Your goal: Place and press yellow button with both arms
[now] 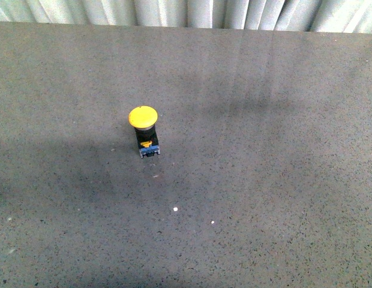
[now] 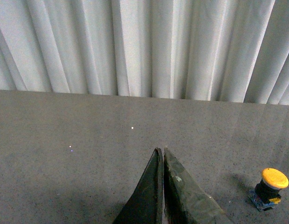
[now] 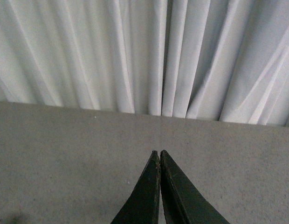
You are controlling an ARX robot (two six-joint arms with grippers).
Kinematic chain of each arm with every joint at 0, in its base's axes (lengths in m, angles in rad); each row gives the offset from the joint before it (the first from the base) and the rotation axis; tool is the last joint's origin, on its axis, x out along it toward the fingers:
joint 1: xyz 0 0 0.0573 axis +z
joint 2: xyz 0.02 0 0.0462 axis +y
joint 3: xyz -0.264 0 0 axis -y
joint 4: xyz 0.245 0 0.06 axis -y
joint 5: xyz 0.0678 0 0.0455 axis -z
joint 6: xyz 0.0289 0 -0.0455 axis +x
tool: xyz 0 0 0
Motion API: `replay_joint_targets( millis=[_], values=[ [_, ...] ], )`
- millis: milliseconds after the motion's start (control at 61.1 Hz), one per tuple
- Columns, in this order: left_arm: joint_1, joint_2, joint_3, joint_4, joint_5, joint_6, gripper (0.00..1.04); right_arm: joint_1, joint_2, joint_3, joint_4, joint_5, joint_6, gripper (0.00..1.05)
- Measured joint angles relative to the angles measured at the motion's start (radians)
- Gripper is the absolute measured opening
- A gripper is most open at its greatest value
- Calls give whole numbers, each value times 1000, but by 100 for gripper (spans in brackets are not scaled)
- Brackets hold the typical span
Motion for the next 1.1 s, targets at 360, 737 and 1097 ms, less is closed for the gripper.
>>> replay_joint_targets(
  millis=[360, 737, 1097],
  values=[
    [0, 0, 0, 0, 0, 0, 1, -106, -243, -235, -19, -110, -3, 1],
    [0, 0, 0, 0, 0, 0, 1, -229, -504, -353, -165, -227, -3, 1],
    [0, 0, 0, 0, 0, 0, 1, -231, -711, -401, -304, -234, -4, 1]
  ],
)
